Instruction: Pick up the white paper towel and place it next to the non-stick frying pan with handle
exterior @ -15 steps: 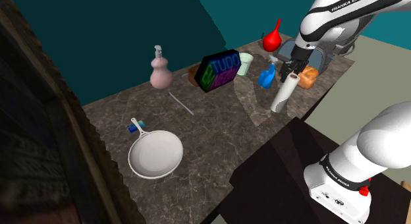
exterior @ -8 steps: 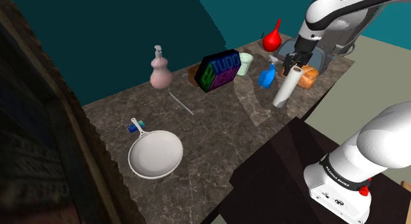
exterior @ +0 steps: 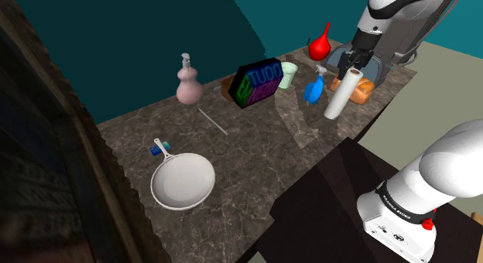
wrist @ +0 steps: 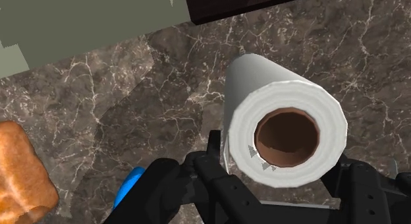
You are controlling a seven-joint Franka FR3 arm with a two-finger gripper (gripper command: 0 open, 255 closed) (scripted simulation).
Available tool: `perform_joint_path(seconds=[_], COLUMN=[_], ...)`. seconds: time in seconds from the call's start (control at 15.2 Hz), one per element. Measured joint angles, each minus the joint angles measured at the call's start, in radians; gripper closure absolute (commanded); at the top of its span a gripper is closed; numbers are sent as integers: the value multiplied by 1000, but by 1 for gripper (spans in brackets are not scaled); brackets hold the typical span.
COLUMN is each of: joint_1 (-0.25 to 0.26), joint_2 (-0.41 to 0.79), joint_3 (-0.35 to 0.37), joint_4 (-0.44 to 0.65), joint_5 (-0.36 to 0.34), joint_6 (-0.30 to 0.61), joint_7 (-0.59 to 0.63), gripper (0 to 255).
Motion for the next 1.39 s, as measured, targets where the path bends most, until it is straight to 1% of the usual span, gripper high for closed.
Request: perform_joint_path(seconds=[0.92,1.12,1.32,1.39], joint_1=[2,21,46,58], joint_2=[-48,-62,-86,-78], joint_3=[22,60,112,131], joint_4=[151,145,118,125], joint_5=[1,16,36,47], joint_6=[-198,-207,-205,-204], joint_7=[13,61,130,156], gripper=[255,255,255,255])
